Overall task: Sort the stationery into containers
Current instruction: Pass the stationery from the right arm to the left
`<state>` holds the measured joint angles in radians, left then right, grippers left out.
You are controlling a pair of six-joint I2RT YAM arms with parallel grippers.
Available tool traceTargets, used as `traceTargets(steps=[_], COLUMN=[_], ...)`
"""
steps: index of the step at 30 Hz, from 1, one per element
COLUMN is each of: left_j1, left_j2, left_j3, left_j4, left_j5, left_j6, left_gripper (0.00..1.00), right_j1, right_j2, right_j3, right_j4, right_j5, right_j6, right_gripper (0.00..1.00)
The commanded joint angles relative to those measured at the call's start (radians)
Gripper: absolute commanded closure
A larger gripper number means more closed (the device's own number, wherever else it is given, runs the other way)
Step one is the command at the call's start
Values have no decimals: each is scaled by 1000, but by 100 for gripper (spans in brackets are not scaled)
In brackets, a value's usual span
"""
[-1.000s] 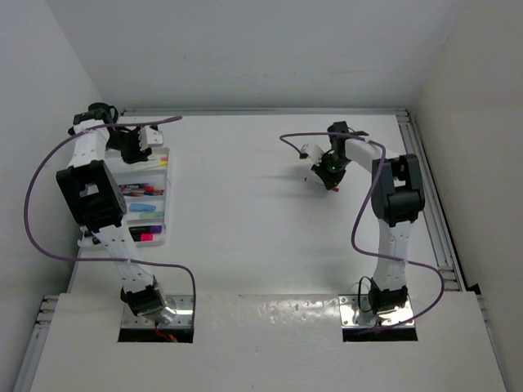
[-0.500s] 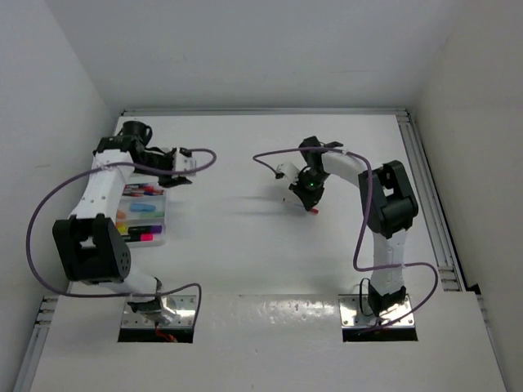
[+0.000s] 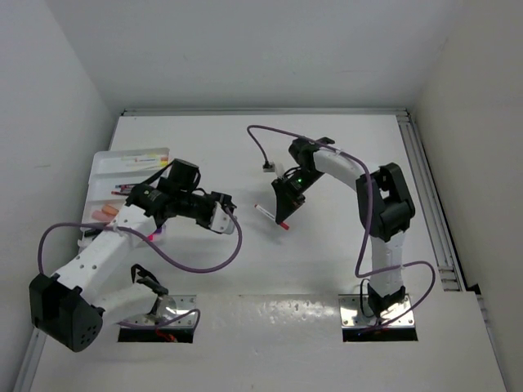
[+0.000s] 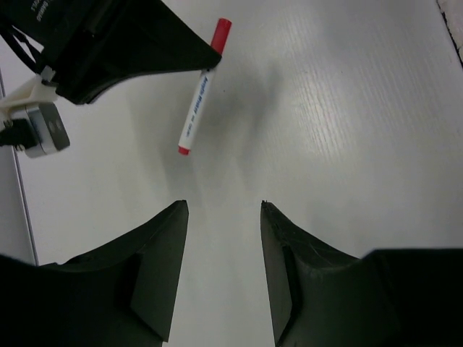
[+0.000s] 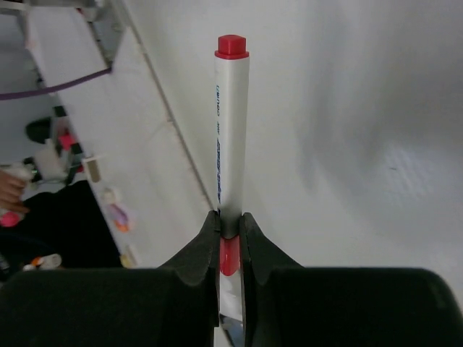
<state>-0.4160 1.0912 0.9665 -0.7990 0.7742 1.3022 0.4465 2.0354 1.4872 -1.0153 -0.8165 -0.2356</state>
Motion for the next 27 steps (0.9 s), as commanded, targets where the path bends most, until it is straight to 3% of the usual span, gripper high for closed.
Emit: traceTargets(steps=[1,6,22,25,27], left_j1=[-82,-179,-253,-254,-251], left_j2=[10,53,96,92,84], left_j3=[-3,-8,-48,-54,-57], left_j4=[153,201,308,290,256], left_j5=[-55,-88,-176,-168,-176], left_j6=[-148,-179,-222,-212,-195], left_gripper=[49,47,46,53,73], right_j1=[34,63,142,150,149], right_j2=[-55,-81,-118,-121,-119], right_j3=[15,13,53,61,70], right_j4=[-17,1,52,50,50], right_j5=[-182,-236,-354,-363,-365], right_j6=[105,157,295,305,312], right_gripper=[100,100,100,100,100])
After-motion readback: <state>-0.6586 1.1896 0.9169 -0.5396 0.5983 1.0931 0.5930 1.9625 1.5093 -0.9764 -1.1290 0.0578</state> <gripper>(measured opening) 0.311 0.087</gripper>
